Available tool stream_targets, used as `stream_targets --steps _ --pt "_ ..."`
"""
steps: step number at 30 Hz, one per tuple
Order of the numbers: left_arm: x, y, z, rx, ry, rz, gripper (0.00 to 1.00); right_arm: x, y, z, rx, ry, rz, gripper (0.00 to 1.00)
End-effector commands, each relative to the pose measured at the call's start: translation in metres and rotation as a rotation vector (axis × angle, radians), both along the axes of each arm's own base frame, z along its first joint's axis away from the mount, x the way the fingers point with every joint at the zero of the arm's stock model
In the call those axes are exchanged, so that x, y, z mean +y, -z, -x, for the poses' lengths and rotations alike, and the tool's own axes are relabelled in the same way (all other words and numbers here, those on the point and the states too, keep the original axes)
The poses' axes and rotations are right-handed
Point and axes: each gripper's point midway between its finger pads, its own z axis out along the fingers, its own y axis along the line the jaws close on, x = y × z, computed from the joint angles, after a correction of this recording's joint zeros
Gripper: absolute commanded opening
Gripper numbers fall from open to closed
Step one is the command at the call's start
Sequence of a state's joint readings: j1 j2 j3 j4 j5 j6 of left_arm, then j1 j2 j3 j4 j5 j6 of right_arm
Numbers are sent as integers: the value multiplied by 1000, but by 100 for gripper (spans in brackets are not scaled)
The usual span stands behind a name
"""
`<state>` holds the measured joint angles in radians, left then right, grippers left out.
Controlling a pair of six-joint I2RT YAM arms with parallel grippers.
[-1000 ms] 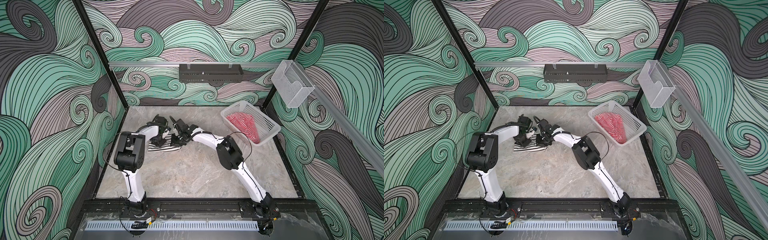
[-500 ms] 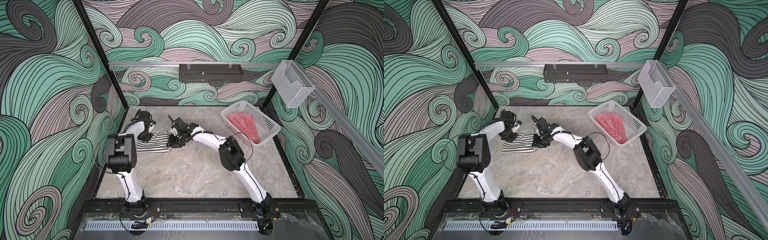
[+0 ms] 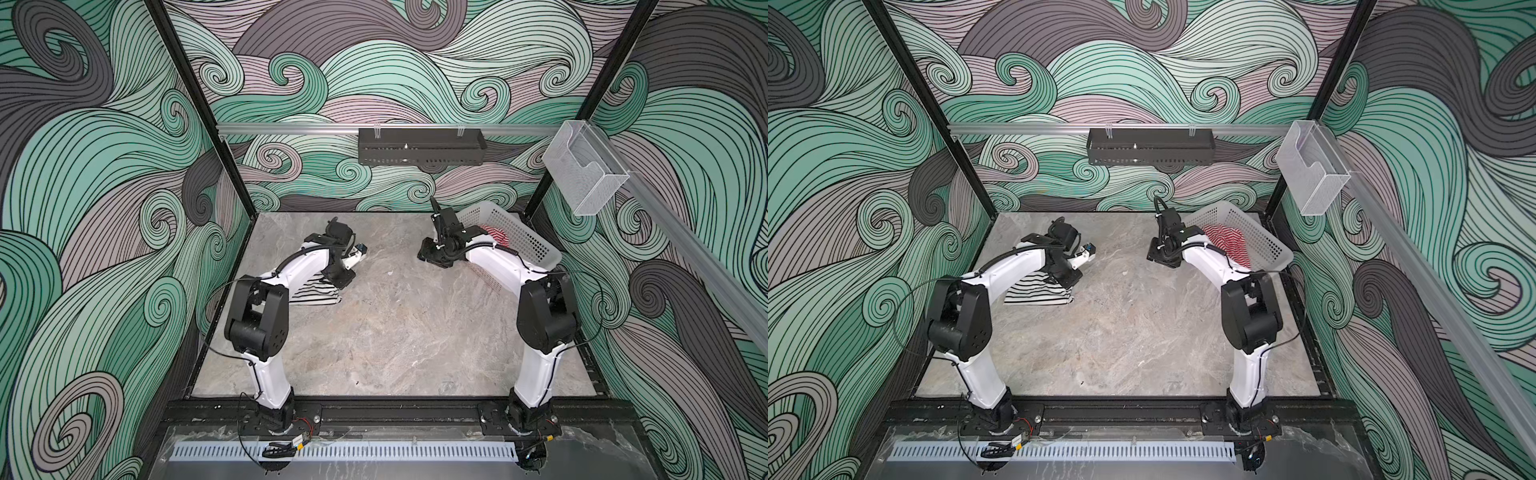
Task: Fold and stack tank tops
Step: Move the tank top to the middle-left of the table.
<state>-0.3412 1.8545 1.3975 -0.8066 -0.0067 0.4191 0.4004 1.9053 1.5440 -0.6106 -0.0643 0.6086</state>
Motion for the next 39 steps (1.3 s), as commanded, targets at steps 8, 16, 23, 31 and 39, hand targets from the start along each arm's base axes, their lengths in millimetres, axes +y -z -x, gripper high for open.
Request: stream_targets --steps 8,16,23,31,39 --pt "23 45 -18 27 -91 -175 20 -105 -10 -24 -72 245 218 70" --pt "64 46 -25 36 -173 -282 20 -177 -4 -26 -35 376 256 73" --pt "83 42 -20 26 -163 -326 20 -213 -10 -23 -31 414 243 74" --pt "117 43 -22 34 -233 -374 20 -207 -33 -21 -149 368 108 75" --pt "152 41 -24 40 -318 -390 20 -245 -39 -18 -156 457 184 82"
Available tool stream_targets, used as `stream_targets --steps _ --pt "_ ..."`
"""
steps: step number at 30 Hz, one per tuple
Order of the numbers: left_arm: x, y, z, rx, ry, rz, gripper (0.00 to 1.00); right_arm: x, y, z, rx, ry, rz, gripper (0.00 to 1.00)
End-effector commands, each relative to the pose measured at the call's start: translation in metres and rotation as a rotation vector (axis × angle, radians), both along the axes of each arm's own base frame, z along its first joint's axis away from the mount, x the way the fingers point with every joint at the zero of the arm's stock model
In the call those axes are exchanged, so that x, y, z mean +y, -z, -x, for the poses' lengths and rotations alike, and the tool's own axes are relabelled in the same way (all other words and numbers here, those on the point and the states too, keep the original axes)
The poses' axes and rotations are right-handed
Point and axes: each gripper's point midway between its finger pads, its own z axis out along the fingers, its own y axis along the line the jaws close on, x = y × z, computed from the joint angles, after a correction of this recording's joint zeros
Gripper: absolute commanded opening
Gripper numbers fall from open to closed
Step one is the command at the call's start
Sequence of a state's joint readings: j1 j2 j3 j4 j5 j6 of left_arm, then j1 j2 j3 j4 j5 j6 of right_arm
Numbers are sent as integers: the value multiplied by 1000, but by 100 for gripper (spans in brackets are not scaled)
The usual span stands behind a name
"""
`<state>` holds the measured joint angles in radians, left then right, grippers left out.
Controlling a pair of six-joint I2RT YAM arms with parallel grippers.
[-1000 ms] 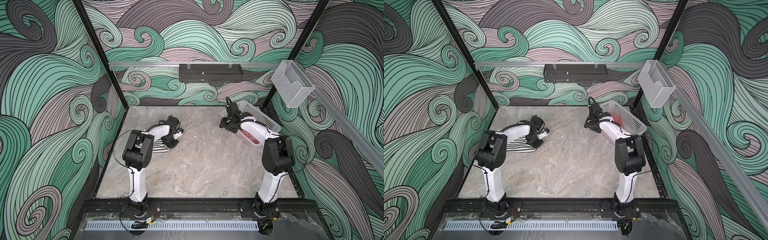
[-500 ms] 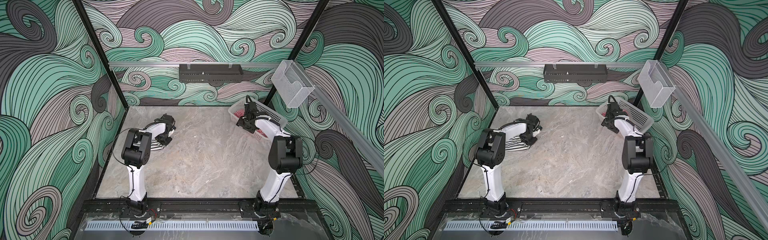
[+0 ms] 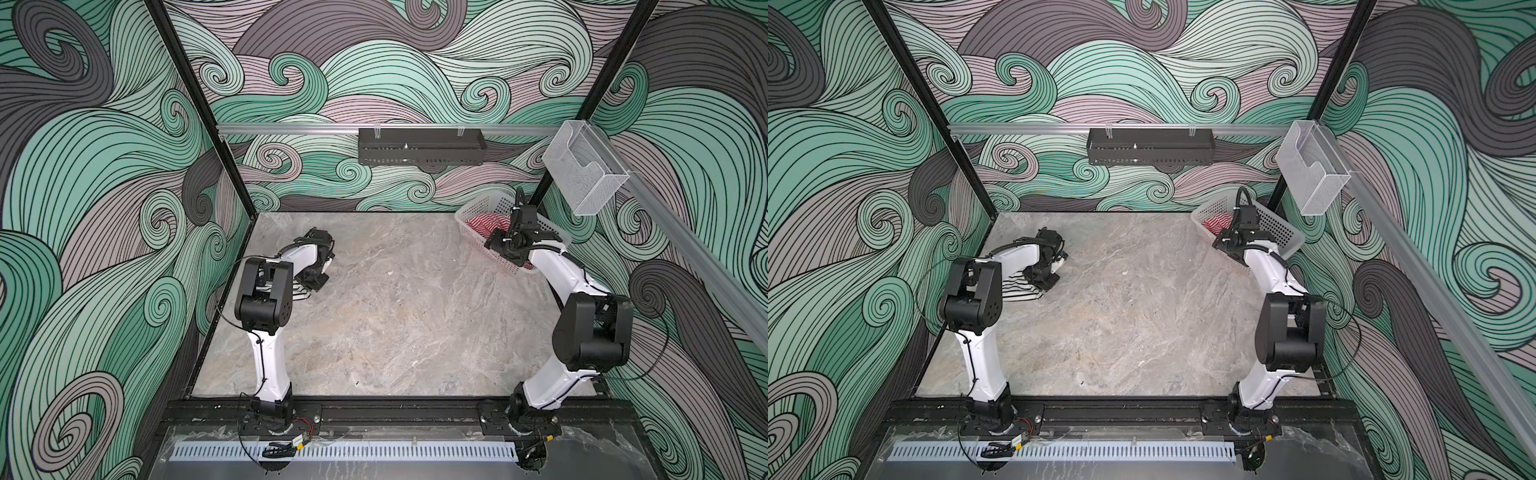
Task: Fold and stack tank tops
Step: Move the tank top to the middle-left of the table, then pick up the tank top from the basket.
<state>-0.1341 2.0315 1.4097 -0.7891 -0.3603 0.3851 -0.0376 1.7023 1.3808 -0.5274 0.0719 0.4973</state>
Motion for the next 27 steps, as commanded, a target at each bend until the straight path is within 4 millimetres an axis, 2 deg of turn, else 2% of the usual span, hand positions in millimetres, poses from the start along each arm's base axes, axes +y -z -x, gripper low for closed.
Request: stream_targets --steps 1,6,16,20,24,27 --pt "16 -11 -3 -17 -30 -23 20 -25 3 -4 8 54 36 82" --pt "25 -12 0 -16 -46 -18 20 -54 25 -20 54 127 29 82" --pt "28 -13 2 -17 -66 -6 20 -82 68 -77 72 154 -33 84" --pt "31 -14 0 -23 -72 -16 20 -80 84 -92 92 117 -86 84" --pt "35 -12 -4 -23 -91 -18 19 -76 99 -98 140 90 -115 82" --pt "35 -13 -6 -21 -105 -7 19 -73 102 -98 135 85 -129 73"
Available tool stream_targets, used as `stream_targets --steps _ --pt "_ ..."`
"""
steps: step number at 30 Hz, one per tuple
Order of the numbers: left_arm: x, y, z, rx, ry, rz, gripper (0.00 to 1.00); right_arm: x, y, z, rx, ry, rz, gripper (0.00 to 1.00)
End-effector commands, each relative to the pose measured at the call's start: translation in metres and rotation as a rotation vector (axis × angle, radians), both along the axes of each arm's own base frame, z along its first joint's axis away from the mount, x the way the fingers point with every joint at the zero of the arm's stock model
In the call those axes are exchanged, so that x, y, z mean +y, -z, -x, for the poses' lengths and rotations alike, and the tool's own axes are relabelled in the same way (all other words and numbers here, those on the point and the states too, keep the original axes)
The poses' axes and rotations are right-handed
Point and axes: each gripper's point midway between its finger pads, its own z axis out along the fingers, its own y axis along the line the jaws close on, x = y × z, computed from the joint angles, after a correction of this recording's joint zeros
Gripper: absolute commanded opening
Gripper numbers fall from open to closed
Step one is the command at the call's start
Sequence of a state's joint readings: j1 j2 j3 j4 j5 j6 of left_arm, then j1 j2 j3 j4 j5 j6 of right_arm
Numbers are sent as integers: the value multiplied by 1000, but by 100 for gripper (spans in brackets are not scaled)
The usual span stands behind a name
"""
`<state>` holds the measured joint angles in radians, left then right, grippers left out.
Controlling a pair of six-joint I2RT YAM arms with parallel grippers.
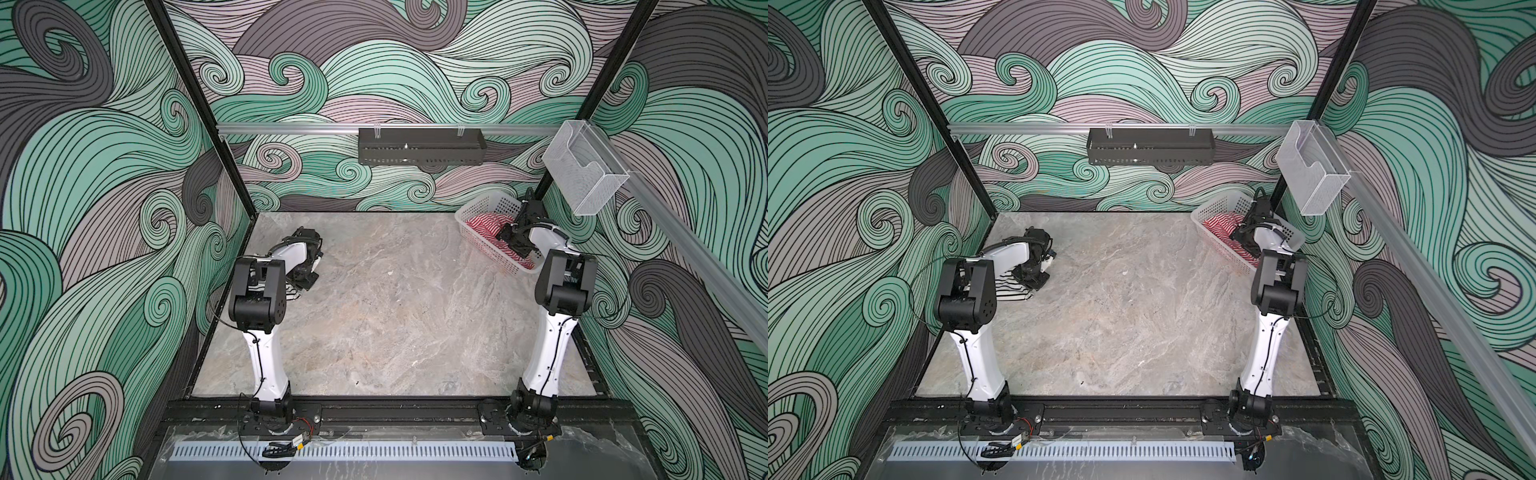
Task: Fold and stack tank tops
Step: Pick up the tank top from the basket.
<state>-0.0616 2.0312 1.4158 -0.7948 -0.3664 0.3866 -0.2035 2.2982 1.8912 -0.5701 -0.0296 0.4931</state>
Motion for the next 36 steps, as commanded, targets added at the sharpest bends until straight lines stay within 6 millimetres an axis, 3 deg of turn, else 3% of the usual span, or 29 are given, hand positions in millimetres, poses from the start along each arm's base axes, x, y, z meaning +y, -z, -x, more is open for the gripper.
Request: stream_targets --steps 1,6,9,14,20,23,25,26,28,29,36 --pt "5 -11 -7 -21 -36 2 19 8 -3 3 0 -23 -40 63" --pt "2 -15 -11 -29 -49 21 19 17 -25 5 -97 -23 -81 1" --pt "-4 -18 -13 -44 -55 60 19 20 -47 12 -246 27 -95 0" --pt "-13 -20 -10 -47 -65 110 20 26 -105 36 -526 76 -34 0" --pt "-19 -22 -8 -47 -73 141 19 47 -173 68 -692 66 79 0" --pt "-25 -22 -6 -49 -75 160 19 60 -199 89 -757 68 99 0" --pt "-28 -22 -5 -50 -69 161 19 65 -204 92 -770 62 98 0" --pt "-30 -23 -5 -50 -65 161 19 82 -222 106 -825 37 89 0" --pt "-33 -25 -5 -57 -59 165 20 89 -232 111 -852 22 83 0" --pt "-35 -27 -5 -59 -54 167 19 104 -250 125 -917 4 54 0" --pt "-40 -49 -9 -103 -48 185 19 166 -331 172 -1088 -153 64 0"
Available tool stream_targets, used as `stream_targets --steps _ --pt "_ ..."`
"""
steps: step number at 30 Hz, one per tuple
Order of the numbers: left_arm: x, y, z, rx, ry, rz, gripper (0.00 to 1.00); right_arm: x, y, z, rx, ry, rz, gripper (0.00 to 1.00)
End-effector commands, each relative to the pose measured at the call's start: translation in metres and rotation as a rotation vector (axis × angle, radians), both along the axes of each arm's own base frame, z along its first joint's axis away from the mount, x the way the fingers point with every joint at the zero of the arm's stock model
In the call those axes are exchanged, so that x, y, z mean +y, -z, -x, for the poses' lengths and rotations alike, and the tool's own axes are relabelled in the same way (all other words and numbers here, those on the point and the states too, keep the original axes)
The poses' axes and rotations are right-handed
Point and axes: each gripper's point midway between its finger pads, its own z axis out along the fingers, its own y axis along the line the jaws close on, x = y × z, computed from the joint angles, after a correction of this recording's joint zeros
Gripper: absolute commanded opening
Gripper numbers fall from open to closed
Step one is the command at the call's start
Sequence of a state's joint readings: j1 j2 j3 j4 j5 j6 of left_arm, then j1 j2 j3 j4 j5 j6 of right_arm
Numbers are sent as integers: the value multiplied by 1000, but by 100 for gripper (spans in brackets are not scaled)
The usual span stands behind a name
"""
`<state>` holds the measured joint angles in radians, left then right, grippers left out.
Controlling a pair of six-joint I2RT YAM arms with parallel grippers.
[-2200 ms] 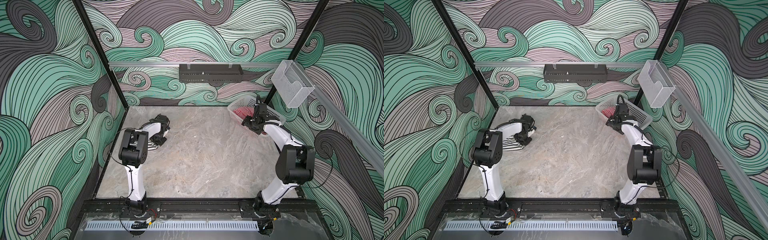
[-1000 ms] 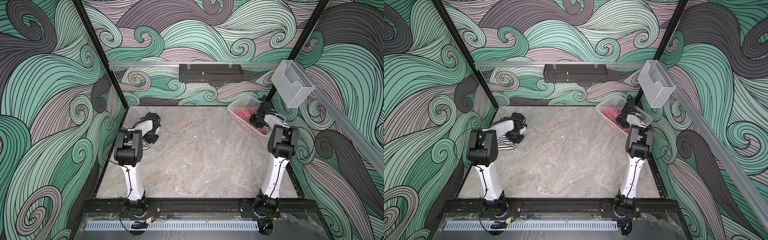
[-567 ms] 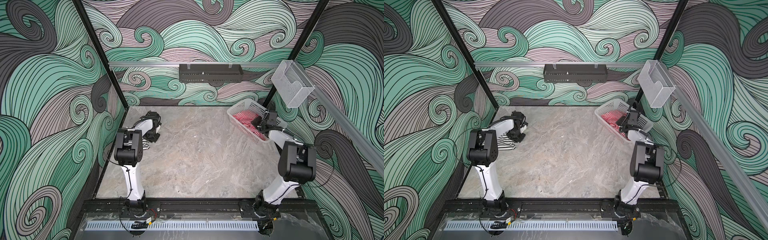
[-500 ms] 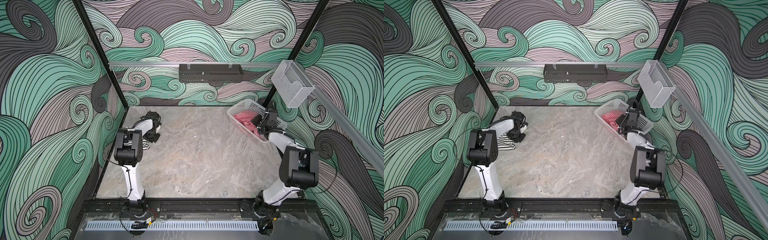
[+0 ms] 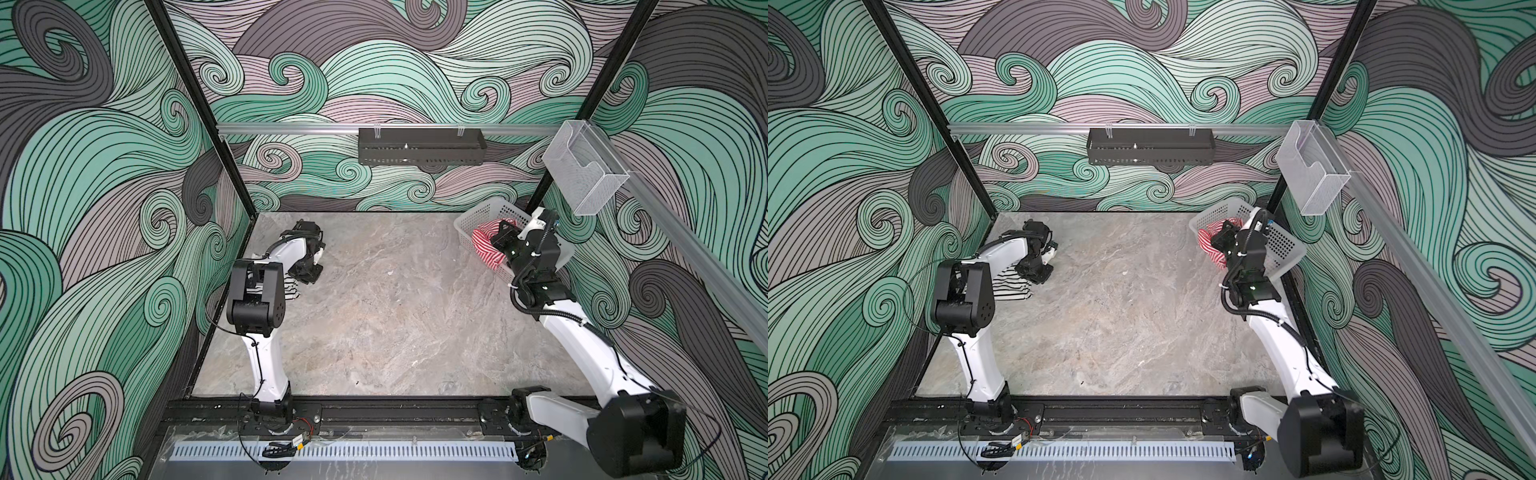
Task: Fold and stack tank tops
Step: Pick up the tank top from the basket, then place the tank top at the center of the table.
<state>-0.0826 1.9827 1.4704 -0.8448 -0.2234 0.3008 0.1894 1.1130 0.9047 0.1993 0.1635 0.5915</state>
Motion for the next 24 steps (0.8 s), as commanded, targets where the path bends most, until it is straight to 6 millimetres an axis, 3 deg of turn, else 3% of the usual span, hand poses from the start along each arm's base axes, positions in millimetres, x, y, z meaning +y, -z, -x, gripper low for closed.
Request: stream_targets --steps 1,6,14,18,22,24 --pt "-8 -29 -1 -47 -5 30 19 20 -59 20 -141 -33 35 0" --pt "-12 -53 -2 -99 -10 48 19 68 -78 33 -154 -180 45 0" --pt "-13 -83 5 -165 -21 67 20 184 -60 51 -116 -518 121 0" --pt "-18 -83 14 -163 -20 96 20 243 -25 48 -18 -685 127 0" --pt "-22 -76 25 -141 -24 119 20 296 29 35 167 -793 179 0" --pt "-25 -72 31 -123 -16 134 20 314 55 34 246 -827 186 0"
